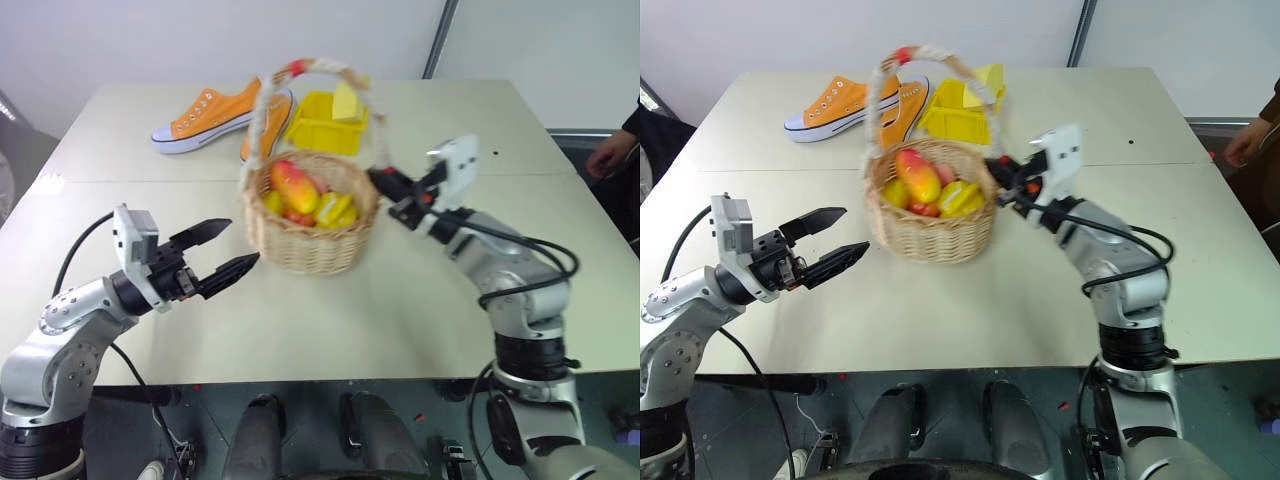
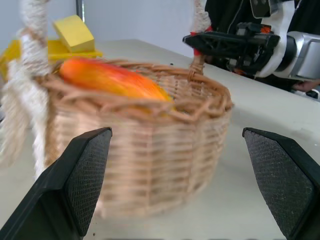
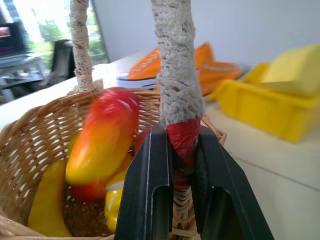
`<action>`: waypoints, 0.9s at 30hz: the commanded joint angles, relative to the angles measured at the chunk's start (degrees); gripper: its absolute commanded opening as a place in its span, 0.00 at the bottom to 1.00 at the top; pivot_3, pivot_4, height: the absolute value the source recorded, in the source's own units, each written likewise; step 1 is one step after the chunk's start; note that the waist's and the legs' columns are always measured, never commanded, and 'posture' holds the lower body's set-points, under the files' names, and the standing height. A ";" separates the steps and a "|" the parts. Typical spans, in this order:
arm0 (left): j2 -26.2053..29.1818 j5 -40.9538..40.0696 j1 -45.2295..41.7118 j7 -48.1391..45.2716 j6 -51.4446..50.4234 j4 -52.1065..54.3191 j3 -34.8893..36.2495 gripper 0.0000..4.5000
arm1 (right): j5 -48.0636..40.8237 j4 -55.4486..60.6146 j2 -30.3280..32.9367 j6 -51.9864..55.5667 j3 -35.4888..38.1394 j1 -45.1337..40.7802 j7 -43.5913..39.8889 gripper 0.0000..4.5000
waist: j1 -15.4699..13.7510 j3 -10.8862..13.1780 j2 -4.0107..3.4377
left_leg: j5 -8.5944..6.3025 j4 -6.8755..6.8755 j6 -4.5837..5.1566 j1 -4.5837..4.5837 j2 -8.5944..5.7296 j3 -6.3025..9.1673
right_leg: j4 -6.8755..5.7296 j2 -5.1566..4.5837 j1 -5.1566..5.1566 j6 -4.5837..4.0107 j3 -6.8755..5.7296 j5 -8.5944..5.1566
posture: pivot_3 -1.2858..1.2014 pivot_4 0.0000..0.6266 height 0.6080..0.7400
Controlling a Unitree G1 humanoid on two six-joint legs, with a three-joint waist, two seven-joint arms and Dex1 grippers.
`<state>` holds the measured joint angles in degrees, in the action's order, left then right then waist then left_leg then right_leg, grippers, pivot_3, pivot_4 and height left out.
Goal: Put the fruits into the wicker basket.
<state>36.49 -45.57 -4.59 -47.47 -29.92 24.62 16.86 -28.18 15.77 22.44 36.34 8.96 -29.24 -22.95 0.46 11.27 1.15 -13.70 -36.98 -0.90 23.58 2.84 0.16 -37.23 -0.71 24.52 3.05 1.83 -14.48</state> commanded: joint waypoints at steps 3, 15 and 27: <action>0.15 0.47 -3.32 -1.63 0.70 -1.76 -2.16 1.00 | 4.45 -3.46 8.71 -7.56 14.10 1.30 4.00 0.00 | 0.13 0.00 0.00 | 0.00 -0.01 0.00 0.02 -0.04 -0.06 | 0.08 -0.04 -0.01 0.00 0.04 0.00 | 0.52 0.24 1.00; -1.46 2.30 -9.02 -2.75 1.65 -5.14 -6.27 1.00 | 10.80 -18.65 14.27 -16.43 19.11 3.26 6.64 0.32 | 2.11 0.01 -0.11 | -0.03 0.12 0.06 -0.23 0.01 -0.20 | -0.11 0.19 0.02 0.18 0.47 0.09 | 0.52 0.24 1.00; 0.38 8.79 -5.82 -0.07 3.94 -9.57 -3.81 1.00 | 7.03 -7.73 15.98 -14.78 27.22 17.75 2.14 0.99 | 1.67 0.00 -0.13 | -0.03 0.10 0.06 -0.21 -0.01 -0.27 | -0.10 0.15 0.02 0.12 0.50 0.00 | 0.52 0.24 1.00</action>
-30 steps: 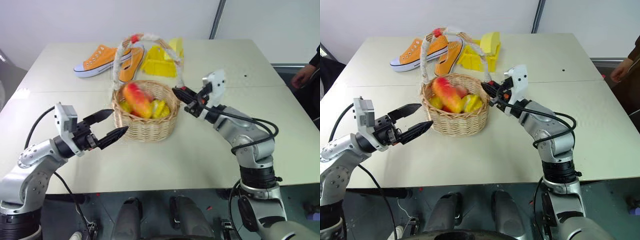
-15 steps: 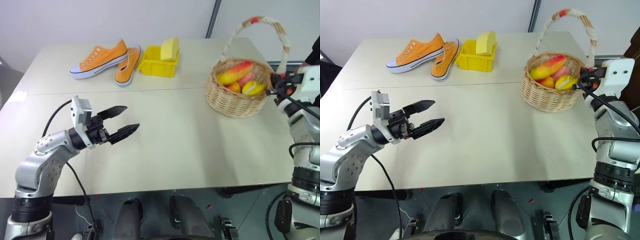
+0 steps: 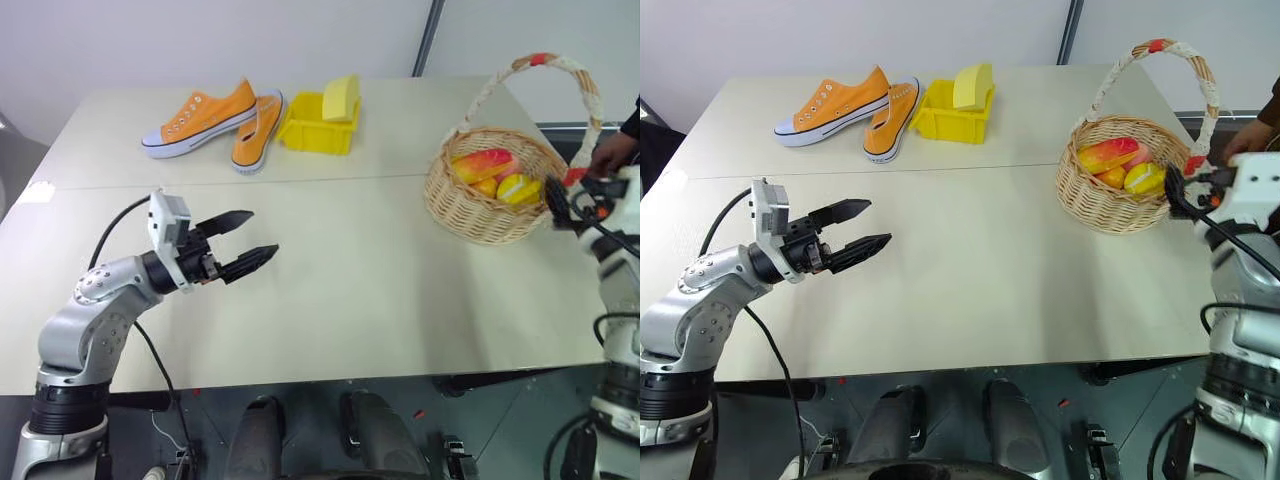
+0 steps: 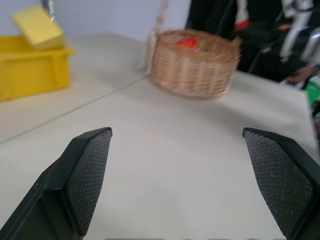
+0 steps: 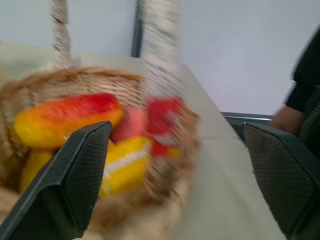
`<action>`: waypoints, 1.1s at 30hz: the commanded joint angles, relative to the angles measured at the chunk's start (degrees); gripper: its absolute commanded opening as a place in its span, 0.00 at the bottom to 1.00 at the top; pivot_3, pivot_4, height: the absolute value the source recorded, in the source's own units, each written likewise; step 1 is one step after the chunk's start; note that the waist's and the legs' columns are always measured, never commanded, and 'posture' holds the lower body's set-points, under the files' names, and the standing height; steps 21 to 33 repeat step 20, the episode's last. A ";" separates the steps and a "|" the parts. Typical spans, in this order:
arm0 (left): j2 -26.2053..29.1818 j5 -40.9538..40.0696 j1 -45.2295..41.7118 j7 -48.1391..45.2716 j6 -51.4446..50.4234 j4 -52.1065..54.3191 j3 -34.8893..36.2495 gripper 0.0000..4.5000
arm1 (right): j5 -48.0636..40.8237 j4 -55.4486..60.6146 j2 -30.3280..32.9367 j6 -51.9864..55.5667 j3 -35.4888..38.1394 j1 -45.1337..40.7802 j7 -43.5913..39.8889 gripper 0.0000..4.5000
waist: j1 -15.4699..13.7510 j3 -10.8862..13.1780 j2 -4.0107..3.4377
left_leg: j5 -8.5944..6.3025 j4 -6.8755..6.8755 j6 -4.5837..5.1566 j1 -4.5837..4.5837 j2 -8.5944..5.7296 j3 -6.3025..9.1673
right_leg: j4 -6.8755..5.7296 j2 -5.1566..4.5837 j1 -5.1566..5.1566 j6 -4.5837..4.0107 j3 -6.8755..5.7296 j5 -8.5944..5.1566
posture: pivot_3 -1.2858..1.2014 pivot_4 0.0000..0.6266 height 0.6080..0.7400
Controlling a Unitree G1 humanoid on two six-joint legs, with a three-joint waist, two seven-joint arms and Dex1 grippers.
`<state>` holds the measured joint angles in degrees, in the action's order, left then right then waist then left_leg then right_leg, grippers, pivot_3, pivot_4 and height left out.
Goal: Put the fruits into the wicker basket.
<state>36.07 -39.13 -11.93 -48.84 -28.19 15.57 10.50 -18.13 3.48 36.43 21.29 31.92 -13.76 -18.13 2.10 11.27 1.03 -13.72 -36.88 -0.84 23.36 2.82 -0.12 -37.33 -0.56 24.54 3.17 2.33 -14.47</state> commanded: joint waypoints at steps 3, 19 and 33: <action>1.09 5.66 5.12 4.20 4.40 -2.42 5.58 1.00 | -9.48 9.54 2.26 3.81 3.17 8.40 -10.92 0.99 | 0.47 -0.01 0.01 | -0.01 0.01 0.01 -0.03 0.02 -0.03 | 0.00 0.00 0.00 -0.03 0.04 -0.02 | 0.52 0.24 1.00; -2.65 9.13 21.78 12.83 6.92 2.70 13.55 1.00 | -5.07 6.13 -2.76 -4.08 -25.69 0.93 -26.58 0.99 | -0.02 -0.04 0.12 | -0.03 -0.06 0.02 -0.02 0.00 -0.16 | 0.11 -0.14 -0.01 -0.12 0.12 0.00 | 0.52 0.24 1.00; -2.77 9.01 22.48 12.91 7.01 3.26 13.74 1.00 | -4.89 5.16 -2.95 -4.56 -25.89 0.46 -26.88 0.99 | -0.02 -0.04 0.12 | -0.03 -0.06 0.02 -0.01 -0.01 -0.16 | 0.12 -0.14 -0.01 -0.12 0.12 0.00 | 0.52 0.24 1.00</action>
